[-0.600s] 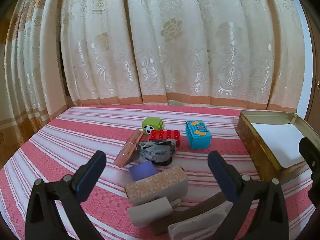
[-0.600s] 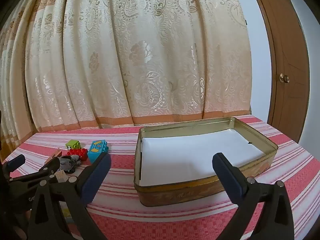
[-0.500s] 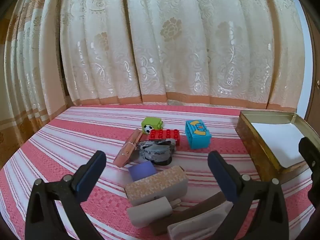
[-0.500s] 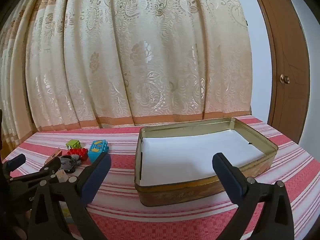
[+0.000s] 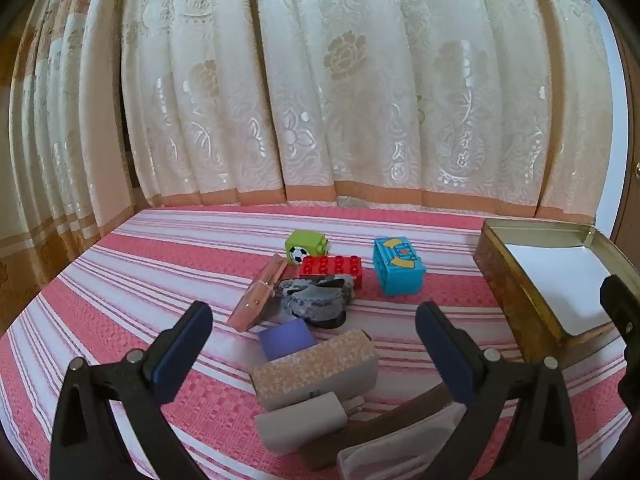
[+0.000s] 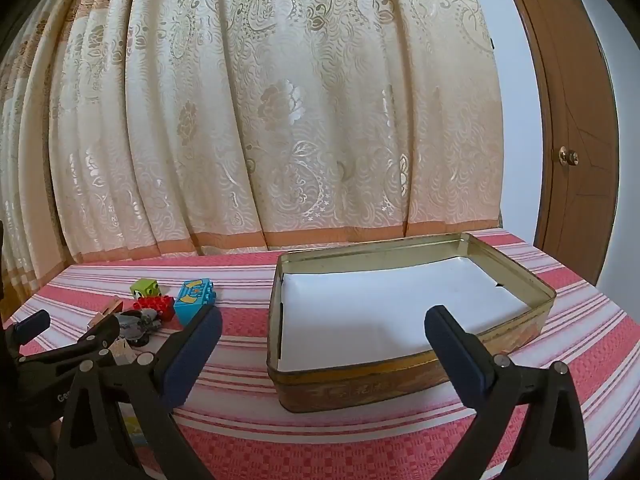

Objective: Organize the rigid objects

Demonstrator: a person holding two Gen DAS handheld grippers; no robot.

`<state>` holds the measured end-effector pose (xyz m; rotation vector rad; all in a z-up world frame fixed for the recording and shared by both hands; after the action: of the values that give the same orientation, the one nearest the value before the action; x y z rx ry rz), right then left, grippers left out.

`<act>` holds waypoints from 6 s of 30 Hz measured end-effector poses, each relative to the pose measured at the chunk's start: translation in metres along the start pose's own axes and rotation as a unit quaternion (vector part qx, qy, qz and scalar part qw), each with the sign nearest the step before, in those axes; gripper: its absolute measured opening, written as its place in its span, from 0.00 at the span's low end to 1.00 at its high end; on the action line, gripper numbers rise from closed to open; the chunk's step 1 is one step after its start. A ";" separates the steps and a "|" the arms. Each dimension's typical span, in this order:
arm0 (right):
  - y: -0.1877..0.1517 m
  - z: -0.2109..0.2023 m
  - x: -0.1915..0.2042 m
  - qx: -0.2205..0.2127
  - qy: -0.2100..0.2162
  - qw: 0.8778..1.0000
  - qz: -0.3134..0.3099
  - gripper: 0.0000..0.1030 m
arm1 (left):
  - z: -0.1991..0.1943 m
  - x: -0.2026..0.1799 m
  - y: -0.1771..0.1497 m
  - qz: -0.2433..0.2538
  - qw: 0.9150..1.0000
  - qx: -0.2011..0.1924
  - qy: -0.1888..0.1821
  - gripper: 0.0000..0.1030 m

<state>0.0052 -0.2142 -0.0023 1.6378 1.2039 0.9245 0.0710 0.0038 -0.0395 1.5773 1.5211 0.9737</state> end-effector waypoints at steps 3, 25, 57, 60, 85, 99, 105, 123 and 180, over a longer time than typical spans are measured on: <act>0.000 0.001 -0.001 0.000 0.000 1.000 0.000 0.99 | 0.002 -0.001 -0.003 0.002 1.000 0.002 0.000 1.00; -0.001 0.001 0.002 0.001 0.000 1.000 0.000 0.99 | 0.003 -0.003 -0.004 0.003 1.000 0.010 -0.001 1.00; -0.007 0.009 -0.005 0.028 -0.016 0.999 0.006 0.99 | 0.000 -0.009 -0.004 0.005 1.000 0.013 -0.014 1.00; -0.007 0.009 -0.004 0.029 -0.016 0.999 0.003 0.99 | 0.001 -0.009 -0.003 0.004 1.000 0.015 -0.015 1.00; -0.007 0.011 0.002 0.034 -0.016 0.999 -0.009 0.99 | -0.011 -0.015 -0.003 0.008 1.000 -0.005 -0.024 1.00; -0.008 0.008 0.019 0.035 0.038 0.998 -0.023 0.99 | -0.033 0.039 -0.006 -0.041 0.999 -0.019 0.004 1.00; -0.020 0.005 0.048 0.067 0.128 0.989 -0.023 0.99 | -0.049 0.097 -0.013 -0.078 0.996 -0.015 0.049 0.99; -0.092 0.008 0.162 0.251 0.273 0.922 -0.113 0.93 | -0.054 0.138 -0.042 -0.087 0.993 0.022 0.073 0.98; -0.012 0.025 0.034 0.081 0.168 0.982 -0.008 0.82 | 0.004 -0.036 -0.067 0.023 0.958 0.206 -0.198 0.19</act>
<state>0.0324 -0.1851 -0.0202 1.6370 1.5541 1.1510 0.0440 -0.0297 -0.1019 1.9628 1.4606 0.3337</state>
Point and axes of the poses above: each gripper's, at about its wrist camera, not at the fingertips, and z roughly the way its jaws point, x to its left, y to its top, the point moved 8 cm from there along z, roughly the way its jaws point, and after that the axes turned 1 degree about -x, right-handed, at the moved point
